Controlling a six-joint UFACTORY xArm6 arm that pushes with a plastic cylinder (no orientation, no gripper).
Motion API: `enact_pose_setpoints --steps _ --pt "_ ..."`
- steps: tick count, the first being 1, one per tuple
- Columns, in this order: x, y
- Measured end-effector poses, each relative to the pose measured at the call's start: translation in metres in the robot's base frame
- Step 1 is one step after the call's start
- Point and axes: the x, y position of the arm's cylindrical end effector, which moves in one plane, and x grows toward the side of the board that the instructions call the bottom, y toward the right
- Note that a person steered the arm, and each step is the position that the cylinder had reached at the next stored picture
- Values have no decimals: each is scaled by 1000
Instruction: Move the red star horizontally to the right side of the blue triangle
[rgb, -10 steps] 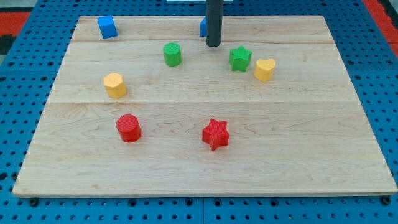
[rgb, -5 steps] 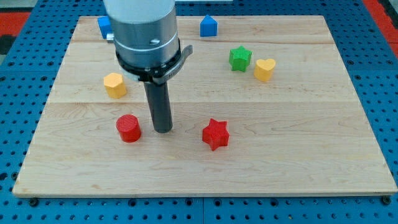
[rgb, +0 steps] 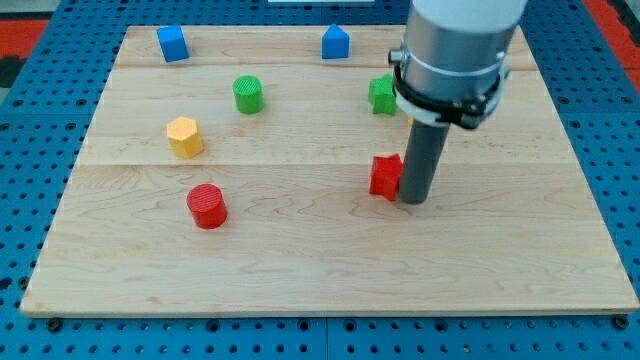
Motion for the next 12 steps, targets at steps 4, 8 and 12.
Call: enact_pose_setpoints --steps 4,8,12 --pt "-51 -109" --pt "-50 7" --pt "-134 87"
